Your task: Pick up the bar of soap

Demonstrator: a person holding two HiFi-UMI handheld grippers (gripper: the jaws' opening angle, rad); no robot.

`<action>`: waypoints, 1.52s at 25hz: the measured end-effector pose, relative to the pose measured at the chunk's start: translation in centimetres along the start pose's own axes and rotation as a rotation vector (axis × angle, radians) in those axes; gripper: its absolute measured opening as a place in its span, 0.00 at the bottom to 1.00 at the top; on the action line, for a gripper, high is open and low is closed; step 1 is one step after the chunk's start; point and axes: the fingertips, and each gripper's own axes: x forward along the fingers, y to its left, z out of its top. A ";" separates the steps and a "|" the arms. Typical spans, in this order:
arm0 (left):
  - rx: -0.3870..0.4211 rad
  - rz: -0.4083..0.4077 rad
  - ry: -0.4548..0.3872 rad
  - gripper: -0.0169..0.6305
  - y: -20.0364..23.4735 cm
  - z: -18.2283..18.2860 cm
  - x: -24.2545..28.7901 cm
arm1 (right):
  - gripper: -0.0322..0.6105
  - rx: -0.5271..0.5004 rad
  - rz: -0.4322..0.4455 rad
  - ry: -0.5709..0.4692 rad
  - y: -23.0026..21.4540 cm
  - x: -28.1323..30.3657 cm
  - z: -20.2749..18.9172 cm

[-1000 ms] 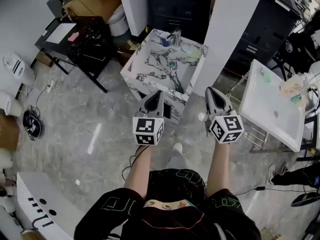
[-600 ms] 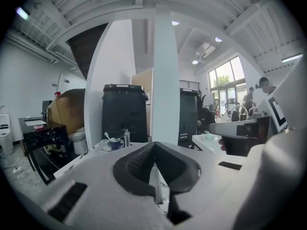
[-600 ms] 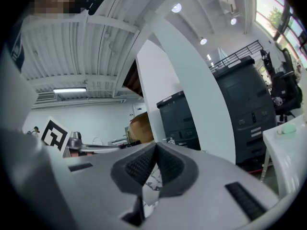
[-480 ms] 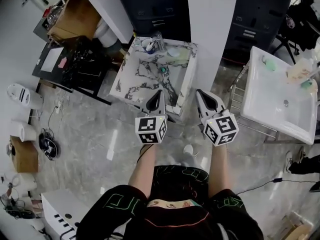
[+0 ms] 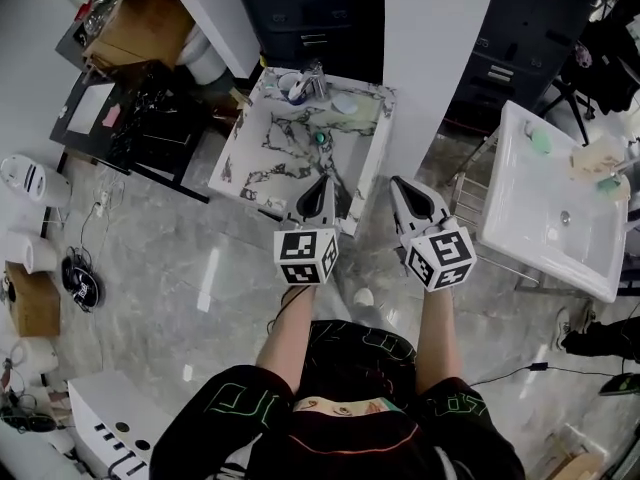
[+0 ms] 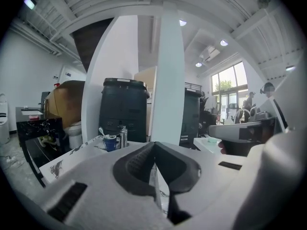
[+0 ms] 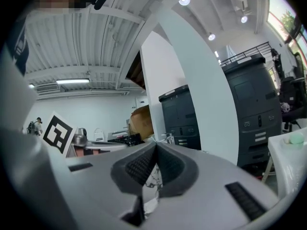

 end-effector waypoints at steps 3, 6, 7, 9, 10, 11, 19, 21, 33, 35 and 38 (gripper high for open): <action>-0.021 0.004 -0.001 0.04 1.3 0.1 0.8 | 0.06 -0.009 0.005 0.024 -0.1 1.7 -0.1; -0.040 0.008 0.000 0.04 2.6 0.1 1.6 | 0.06 -0.012 0.018 0.054 -0.2 3.7 -0.6; -0.046 0.009 0.003 0.04 3.1 -0.1 2.0 | 0.06 -0.012 0.018 0.061 -0.4 4.5 -0.8; -0.071 0.011 0.010 0.04 4.0 -0.6 3.0 | 0.06 -0.006 0.008 0.076 -0.9 6.0 -1.3; -0.087 0.013 0.014 0.04 4.5 -0.9 3.4 | 0.06 -0.002 0.004 0.087 -1.0 6.9 -1.6; -0.099 0.013 0.019 0.04 5.0 -1.2 3.9 | 0.06 0.000 0.004 0.101 -1.1 7.7 -2.0; -0.154 0.042 0.102 0.04 10.8 -4.7 7.2 | 0.07 0.009 -0.023 0.178 -3.0 13.5 -3.9; -0.169 0.058 0.118 0.04 12.4 -5.5 7.7 | 0.08 0.018 -0.036 0.192 -3.7 14.6 -4.5; -0.212 -0.018 0.133 0.04 13.5 -6.5 12.4 | 0.18 -0.007 -0.104 0.322 -6.9 21.6 -7.6; -0.224 -0.024 0.133 0.04 13.9 -6.7 13.0 | 0.22 -0.023 -0.103 0.365 -7.5 23.0 -8.2; -0.247 -0.024 0.148 0.04 14.9 -7.5 13.7 | 0.28 -0.051 -0.078 0.438 -7.9 24.8 -9.4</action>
